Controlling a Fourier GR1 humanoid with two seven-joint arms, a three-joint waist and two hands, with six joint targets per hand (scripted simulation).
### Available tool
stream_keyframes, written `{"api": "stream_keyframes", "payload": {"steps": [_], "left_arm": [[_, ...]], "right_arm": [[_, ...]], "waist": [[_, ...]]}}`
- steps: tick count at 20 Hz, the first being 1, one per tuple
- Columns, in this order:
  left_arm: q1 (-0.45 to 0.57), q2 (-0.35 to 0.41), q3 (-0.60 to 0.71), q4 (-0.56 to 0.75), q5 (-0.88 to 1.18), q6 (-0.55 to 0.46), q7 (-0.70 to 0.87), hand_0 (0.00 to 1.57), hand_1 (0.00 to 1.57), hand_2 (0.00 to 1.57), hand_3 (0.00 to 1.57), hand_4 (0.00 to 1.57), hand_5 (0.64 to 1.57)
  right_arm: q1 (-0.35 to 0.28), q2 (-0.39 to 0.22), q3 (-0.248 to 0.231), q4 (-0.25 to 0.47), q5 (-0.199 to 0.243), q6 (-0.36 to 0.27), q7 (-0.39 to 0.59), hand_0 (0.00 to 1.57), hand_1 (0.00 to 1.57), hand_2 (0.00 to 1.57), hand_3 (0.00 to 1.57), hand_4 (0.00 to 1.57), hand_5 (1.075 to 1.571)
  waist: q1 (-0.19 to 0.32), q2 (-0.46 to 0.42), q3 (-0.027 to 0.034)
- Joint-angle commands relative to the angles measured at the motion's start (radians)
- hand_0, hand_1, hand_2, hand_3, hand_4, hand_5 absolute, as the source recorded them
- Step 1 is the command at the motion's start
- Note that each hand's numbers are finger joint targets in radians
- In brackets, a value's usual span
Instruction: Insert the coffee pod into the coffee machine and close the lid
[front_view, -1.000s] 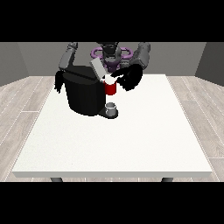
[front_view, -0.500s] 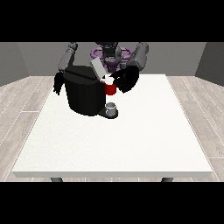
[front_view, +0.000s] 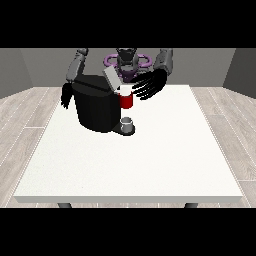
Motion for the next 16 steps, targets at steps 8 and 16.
{"api": "stream_keyframes", "payload": {"steps": [8, 16], "left_arm": [[0.451, -0.190, 0.041, -0.047, 0.177, -0.050, -0.235, 0.00, 0.00, 0.00, 0.00, 0.21, 1.571], [0.761, -0.134, 0.075, 0.002, 0.216, -0.136, -0.316, 0.00, 0.00, 0.00, 0.00, 0.28, 1.571]], "right_arm": [[0.230, 0.007, -0.013, 0.046, -0.005, 0.037, -0.085, 0.00, 0.00, 0.00, 0.00, 0.23, 1.571], [0.328, 0.142, 0.200, -0.183, 0.130, -0.041, 0.033, 0.00, 0.00, 0.00, 0.00, 0.00, 1.571]], "waist": [[0.140, -0.273, -0.0022], [0.085, -0.511, -0.0041]]}}
